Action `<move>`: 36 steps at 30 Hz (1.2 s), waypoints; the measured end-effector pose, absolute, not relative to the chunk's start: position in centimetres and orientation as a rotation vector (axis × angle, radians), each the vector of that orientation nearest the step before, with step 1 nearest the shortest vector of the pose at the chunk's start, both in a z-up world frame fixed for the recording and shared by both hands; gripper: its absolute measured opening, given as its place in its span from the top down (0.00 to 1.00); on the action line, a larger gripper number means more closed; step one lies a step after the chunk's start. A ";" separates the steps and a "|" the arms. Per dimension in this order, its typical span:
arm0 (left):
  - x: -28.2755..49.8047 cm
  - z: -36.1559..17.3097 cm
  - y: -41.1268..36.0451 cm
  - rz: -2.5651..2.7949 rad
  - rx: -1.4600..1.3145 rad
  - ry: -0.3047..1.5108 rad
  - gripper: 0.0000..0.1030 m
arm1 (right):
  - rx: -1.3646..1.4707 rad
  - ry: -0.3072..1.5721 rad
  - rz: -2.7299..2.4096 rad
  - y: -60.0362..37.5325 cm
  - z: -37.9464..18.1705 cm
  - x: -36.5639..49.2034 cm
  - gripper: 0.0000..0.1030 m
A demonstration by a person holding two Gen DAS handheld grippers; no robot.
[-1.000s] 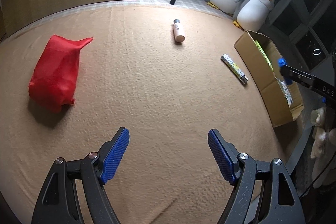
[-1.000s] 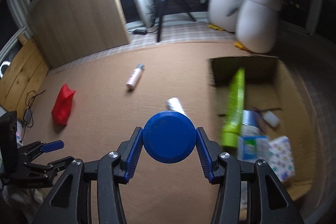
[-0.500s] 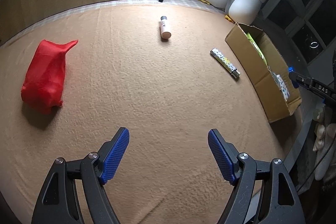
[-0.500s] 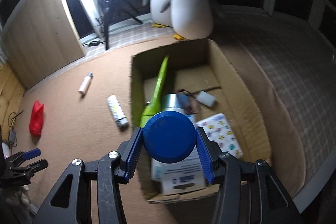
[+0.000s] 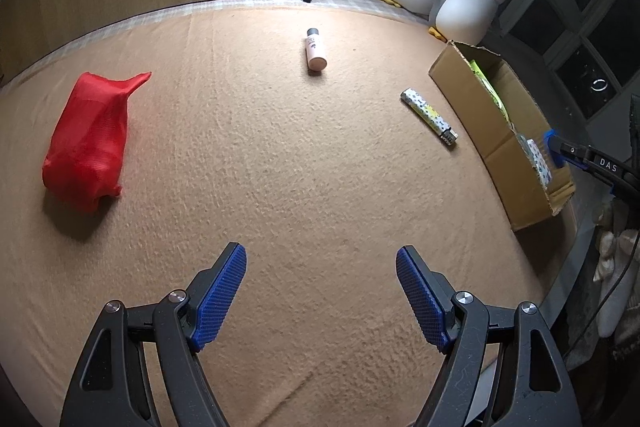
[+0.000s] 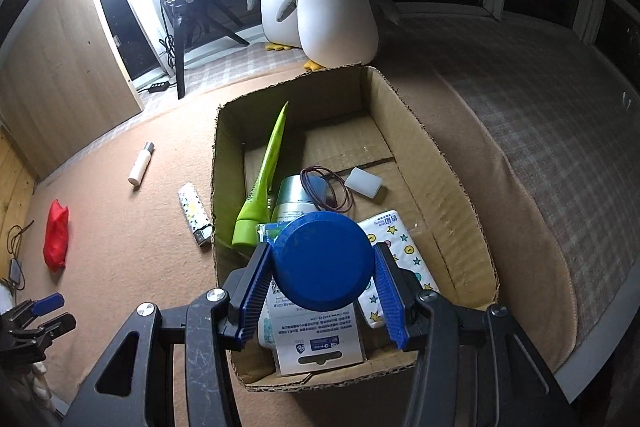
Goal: Organize objects
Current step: 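Carry the blue tin with the right tool into the box and release, then move the left tool to the red cloth pouch and close on it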
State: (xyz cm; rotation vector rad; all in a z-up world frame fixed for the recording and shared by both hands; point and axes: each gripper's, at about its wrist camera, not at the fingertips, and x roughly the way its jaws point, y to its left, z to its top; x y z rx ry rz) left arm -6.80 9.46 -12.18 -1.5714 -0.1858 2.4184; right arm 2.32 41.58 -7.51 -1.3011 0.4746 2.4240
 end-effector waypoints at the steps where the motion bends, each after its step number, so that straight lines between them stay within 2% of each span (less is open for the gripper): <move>1: -6.8 -12.2 9.3 2.420 -1.572 -0.188 0.22 | -1.302 0.475 2.421 41.6 -7.5 2.3 0.53; 5: -6.7 -12.3 8.8 2.428 -1.577 -0.200 0.22 | -1.298 0.470 2.416 41.4 -7.4 2.1 0.46; 19: -7.2 -11.1 1.4 2.555 -1.570 -0.279 0.22 | -1.294 0.532 2.473 38.2 -6.4 1.3 0.45; 29: -10.1 -8.5 -6.4 2.711 -1.511 -0.298 0.22 | -1.352 0.558 2.533 33.6 -6.3 -0.7 0.43; 36: -12.9 -9.2 -10.2 2.723 -1.521 -0.335 0.22 | -1.386 0.538 2.581 29.8 -6.0 -2.2 0.40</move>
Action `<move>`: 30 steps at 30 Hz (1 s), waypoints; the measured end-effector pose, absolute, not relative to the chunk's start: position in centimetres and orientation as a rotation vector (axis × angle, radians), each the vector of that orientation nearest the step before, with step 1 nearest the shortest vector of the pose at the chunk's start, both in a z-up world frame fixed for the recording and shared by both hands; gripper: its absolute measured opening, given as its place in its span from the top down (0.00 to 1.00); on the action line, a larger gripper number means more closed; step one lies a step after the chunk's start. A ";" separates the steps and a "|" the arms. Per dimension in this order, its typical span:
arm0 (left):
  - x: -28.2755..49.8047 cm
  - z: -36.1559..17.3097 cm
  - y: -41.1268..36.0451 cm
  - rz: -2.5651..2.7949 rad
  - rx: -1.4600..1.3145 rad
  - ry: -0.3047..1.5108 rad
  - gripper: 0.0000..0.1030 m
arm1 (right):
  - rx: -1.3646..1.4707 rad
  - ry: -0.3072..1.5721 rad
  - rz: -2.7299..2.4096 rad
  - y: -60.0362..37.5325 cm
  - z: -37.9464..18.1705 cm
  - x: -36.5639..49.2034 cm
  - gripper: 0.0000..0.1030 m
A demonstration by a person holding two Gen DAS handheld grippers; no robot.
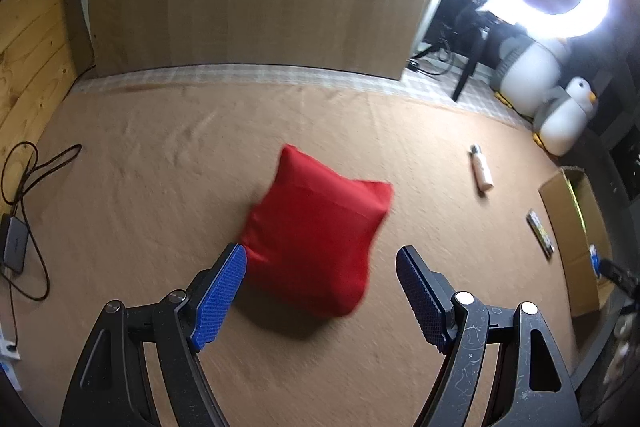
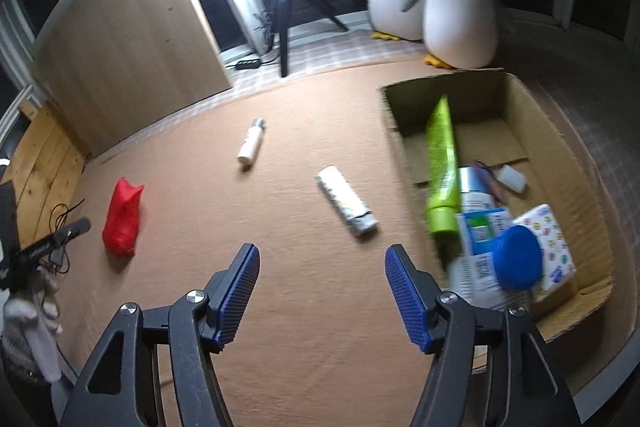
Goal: Organize objects
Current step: 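Move the left tool to the red cloth pouch and close on it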
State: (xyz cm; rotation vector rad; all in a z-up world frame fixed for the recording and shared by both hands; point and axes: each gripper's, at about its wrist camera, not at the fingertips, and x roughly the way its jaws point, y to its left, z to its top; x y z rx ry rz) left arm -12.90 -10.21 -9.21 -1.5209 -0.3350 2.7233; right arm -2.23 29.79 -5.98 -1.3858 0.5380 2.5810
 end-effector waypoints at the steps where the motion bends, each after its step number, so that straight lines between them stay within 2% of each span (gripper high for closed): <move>1: -13.4 -9.5 -10.8 2.711 -1.526 -0.362 0.22 | -1.391 0.538 2.586 29.3 -6.0 -2.4 0.39; 15: -18.4 -14.4 -16.3 2.604 -1.555 -0.714 0.22 | -1.467 0.522 2.598 25.4 -6.9 -3.4 0.38; 19: -18.8 -15.7 -16.0 2.548 -1.583 -0.729 0.23 | -1.476 0.540 2.588 25.6 -7.0 -3.4 0.38; 23: -18.4 -16.1 -15.2 2.529 -1.571 -0.735 0.31 | -1.481 0.539 2.581 25.8 -7.1 -3.5 0.38; 27: -18.0 -15.9 -13.9 2.551 -1.559 -0.668 0.36 | -1.488 0.532 2.581 25.8 -7.2 -3.5 0.38; 30: -17.4 -15.9 -13.1 2.538 -1.554 -0.670 0.38 | -1.496 0.531 2.583 25.8 -7.3 -3.4 0.38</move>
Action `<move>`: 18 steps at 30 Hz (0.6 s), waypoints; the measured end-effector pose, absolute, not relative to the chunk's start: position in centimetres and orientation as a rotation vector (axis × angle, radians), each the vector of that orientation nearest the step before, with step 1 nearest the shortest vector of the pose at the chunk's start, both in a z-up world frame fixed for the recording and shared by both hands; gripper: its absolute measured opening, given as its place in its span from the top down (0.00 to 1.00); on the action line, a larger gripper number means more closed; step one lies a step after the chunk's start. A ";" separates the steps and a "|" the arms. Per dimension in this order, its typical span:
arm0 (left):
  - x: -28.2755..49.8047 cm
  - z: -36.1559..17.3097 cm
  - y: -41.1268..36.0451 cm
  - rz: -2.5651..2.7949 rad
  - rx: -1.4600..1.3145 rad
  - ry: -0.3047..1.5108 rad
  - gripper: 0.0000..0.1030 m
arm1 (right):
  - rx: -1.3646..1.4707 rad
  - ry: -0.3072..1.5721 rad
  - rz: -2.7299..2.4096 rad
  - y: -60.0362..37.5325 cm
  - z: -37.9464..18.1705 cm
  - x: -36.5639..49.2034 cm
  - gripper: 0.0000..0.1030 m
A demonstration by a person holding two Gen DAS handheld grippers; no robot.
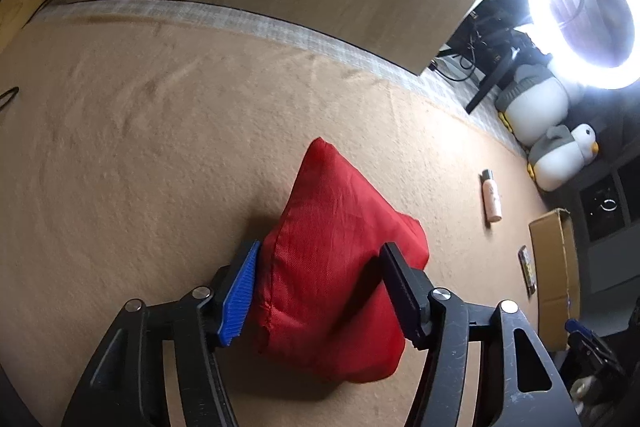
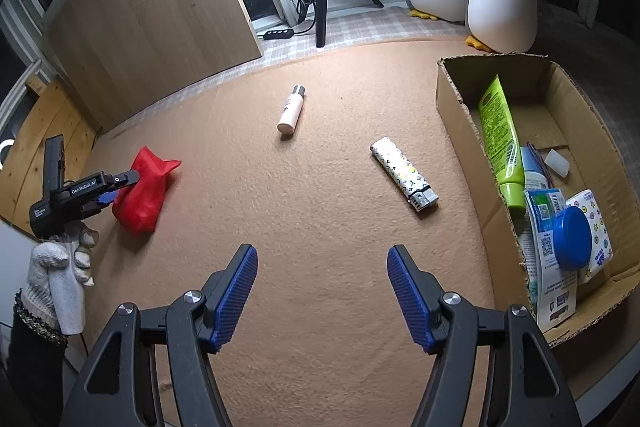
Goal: Organize objects
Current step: 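Move the left tool to the red cloth pouch and close on it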
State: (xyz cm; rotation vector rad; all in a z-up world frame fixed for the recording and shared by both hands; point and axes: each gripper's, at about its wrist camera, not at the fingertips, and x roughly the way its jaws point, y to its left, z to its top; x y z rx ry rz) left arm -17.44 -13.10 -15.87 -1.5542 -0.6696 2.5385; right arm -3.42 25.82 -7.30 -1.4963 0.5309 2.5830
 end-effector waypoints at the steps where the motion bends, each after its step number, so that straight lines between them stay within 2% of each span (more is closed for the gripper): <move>1: -17.1 -15.9 -12.7 2.526 -1.555 -0.671 0.39 | -1.500 0.529 2.584 25.8 -7.4 -3.4 0.38; 18: -12.2 -16.3 -3.0 2.370 -1.554 -0.533 0.38 | -1.555 0.592 2.627 25.6 -8.3 -4.2 0.38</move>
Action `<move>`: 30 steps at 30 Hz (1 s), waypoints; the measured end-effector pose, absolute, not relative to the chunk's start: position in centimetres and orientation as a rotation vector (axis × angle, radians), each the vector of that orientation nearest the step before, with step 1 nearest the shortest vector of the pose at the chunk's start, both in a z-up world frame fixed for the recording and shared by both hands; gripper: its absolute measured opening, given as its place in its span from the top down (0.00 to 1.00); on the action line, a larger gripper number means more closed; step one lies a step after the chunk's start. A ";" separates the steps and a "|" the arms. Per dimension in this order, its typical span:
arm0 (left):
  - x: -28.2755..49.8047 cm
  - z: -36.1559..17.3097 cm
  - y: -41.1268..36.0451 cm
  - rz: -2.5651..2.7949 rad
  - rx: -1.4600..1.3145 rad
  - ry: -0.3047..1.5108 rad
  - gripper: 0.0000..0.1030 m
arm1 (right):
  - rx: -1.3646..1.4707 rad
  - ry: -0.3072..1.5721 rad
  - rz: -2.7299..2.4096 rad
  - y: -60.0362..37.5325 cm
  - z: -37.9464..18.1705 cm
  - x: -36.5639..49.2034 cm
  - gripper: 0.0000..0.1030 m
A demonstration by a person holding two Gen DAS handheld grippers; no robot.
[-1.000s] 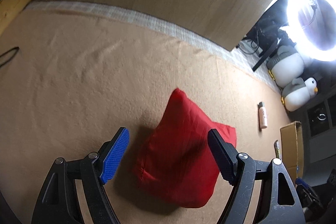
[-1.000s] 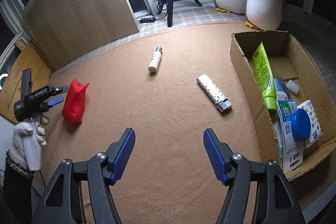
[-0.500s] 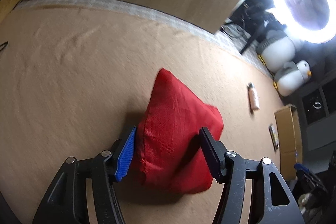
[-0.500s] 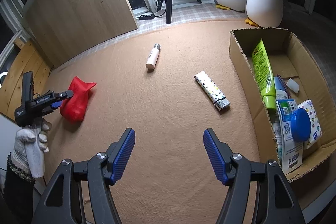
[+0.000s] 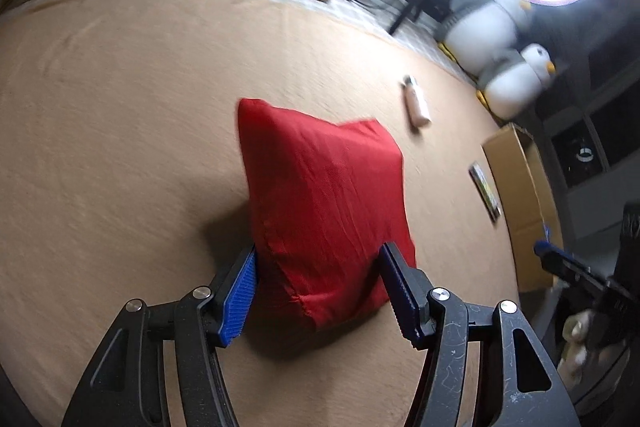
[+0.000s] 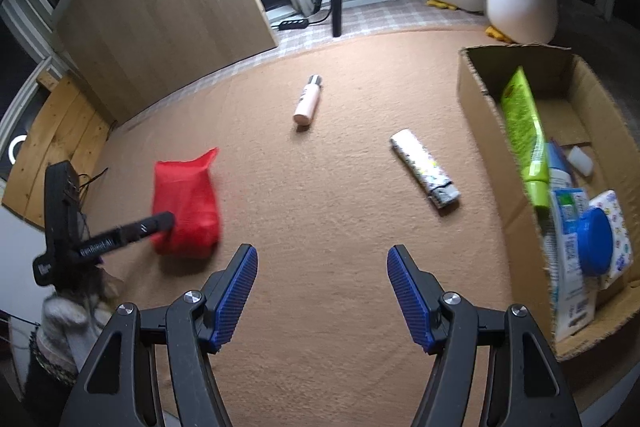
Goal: Organize objects
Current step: 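Move the left tool to the red cloth pouch and close on it, then close the right tool on the red pouch beside the left tool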
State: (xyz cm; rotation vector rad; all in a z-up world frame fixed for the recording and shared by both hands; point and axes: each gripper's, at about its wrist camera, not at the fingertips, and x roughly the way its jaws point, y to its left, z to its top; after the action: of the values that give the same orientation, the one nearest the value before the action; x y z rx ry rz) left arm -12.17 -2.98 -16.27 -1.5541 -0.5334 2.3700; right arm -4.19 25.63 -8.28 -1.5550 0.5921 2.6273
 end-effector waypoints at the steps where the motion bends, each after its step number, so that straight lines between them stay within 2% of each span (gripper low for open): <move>1: -12.0 -16.2 -2.6 2.374 -1.558 -0.512 0.37 | -1.566 0.589 2.638 25.4 -8.4 -4.5 0.38; 4: -11.7 -15.9 -1.9 2.394 -1.561 -0.456 0.29 | -1.600 0.580 2.664 24.8 -8.7 -5.6 0.38; 8: -11.8 -15.4 -2.0 2.406 -1.546 -0.475 0.20 | -1.657 0.583 2.710 23.4 -9.2 -7.7 0.37; 10: -11.8 -15.2 -2.1 2.412 -1.544 -0.475 0.20 | -1.688 0.581 2.729 22.6 -9.5 -8.9 0.34; 21: -12.1 -15.5 -2.7 2.420 -1.546 -0.488 0.19 | -1.867 0.515 2.779 17.8 -11.4 -14.3 0.33; 30: -12.4 -16.3 -2.7 2.405 -1.550 -0.510 0.19 | -1.974 0.593 2.745 16.2 -13.5 -16.9 0.33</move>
State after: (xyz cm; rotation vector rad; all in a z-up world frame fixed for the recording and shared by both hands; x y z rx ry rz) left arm -12.42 -2.74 -16.27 -1.5496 -0.5105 2.4049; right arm -16.87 16.24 -13.55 -1.9744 0.5927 2.7451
